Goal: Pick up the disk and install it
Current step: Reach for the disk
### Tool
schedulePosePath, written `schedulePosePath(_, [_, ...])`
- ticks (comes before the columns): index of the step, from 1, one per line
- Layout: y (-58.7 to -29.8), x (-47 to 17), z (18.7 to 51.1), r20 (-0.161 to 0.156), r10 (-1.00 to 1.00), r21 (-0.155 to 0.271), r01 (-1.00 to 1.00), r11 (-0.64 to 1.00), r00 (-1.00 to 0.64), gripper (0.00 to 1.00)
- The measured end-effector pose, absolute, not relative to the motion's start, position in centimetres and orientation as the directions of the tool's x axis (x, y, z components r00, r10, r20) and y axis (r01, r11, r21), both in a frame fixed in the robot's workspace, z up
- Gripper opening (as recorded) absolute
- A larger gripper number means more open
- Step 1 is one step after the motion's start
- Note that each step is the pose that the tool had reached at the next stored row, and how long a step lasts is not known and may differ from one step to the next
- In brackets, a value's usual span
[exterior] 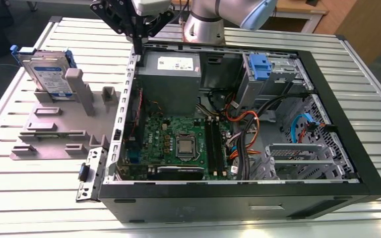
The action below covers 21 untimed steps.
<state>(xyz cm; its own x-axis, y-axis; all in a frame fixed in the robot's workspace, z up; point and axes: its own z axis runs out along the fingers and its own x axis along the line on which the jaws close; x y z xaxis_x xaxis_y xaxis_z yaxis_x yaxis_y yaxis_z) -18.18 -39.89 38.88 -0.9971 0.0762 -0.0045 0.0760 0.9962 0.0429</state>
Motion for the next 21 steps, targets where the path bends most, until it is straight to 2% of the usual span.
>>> schedulePosePath(3, [-39.89,-18.33,38.59,0.007,0.076,0.042,0.076,0.996,-0.997,0.11])
schedulePosePath(21, [-39.89,-18.90,38.48,0.009,0.076,0.042,0.076,0.996,-0.997,0.11])
